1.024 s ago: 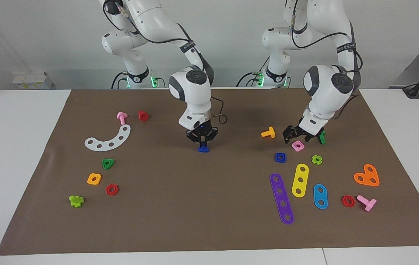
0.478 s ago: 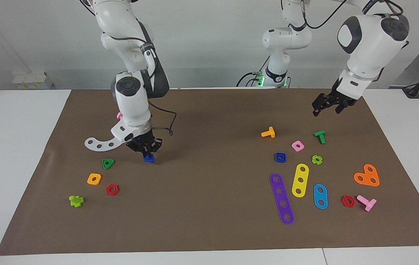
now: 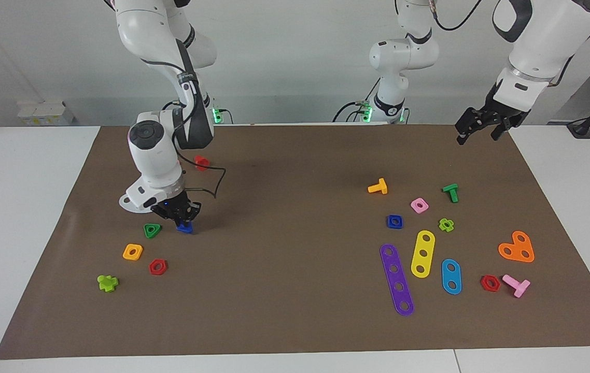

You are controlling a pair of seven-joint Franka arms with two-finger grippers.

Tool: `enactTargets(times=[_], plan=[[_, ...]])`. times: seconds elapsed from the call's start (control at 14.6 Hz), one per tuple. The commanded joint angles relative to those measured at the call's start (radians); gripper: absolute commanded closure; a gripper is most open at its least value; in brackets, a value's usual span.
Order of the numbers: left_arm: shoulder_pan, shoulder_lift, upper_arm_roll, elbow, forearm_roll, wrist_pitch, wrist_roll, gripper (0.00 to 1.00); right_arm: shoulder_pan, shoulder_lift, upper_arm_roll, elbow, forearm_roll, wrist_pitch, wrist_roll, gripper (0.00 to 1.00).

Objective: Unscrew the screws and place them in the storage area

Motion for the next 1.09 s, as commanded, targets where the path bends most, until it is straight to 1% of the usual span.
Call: enactTargets(times=[0.0, 0.07, 0.14, 0.2, 0.27, 0.41, 0.48, 0.75, 0.89, 1.02], plan=[[-0.005, 0.014, -0.004, 0.011, 0.023, -0.017, 0.012, 0.0, -0.028, 0.001, 0.014, -0.045, 0.037, 0.071, -0.054, 1.0], [-0.005, 0.011, -0.004, 0.005, 0.023, -0.017, 0.014, 0.0, -0.026, 0.001, 0.014, -0.053, 0.037, 0.088, -0.056, 1.0], [-0.005, 0.009, -0.004, -0.006, 0.023, -0.012, 0.015, 0.0, -0.026, 0.001, 0.014, -0.053, 0.037, 0.088, -0.057, 0.9], [-0.005, 0.006, -0.006, -0.014, 0.023, -0.005, 0.015, 0.0, -0.028, 0.001, 0.014, -0.053, 0.037, 0.089, -0.057, 0.39], [-0.006, 0.006, -0.006, -0.015, 0.023, 0.0, 0.015, 0.0, -0.028, 0.001, 0.014, -0.045, 0.037, 0.088, -0.057, 0.08], [-0.006, 0.006, -0.006, -0.015, 0.023, 0.015, 0.015, 0.0, -0.026, -0.002, 0.014, -0.031, 0.038, 0.077, -0.051, 0.03], [-0.006, 0.007, -0.006, -0.015, 0.023, 0.03, 0.015, 0.0, -0.025, -0.01, 0.014, -0.019, 0.038, 0.066, -0.05, 0.03], [-0.011, 0.007, -0.007, -0.015, 0.022, 0.052, 0.031, 0.0, -0.023, -0.062, 0.014, 0.067, 0.045, -0.091, -0.045, 0.03], [-0.023, 0.007, -0.007, -0.018, 0.022, 0.051, 0.038, 0.0, -0.023, -0.106, 0.014, 0.087, 0.045, -0.131, -0.04, 0.03], [-0.029, 0.007, -0.007, -0.021, 0.022, 0.051, 0.039, 0.0, -0.025, -0.18, 0.014, 0.087, 0.045, -0.176, -0.022, 0.03]])
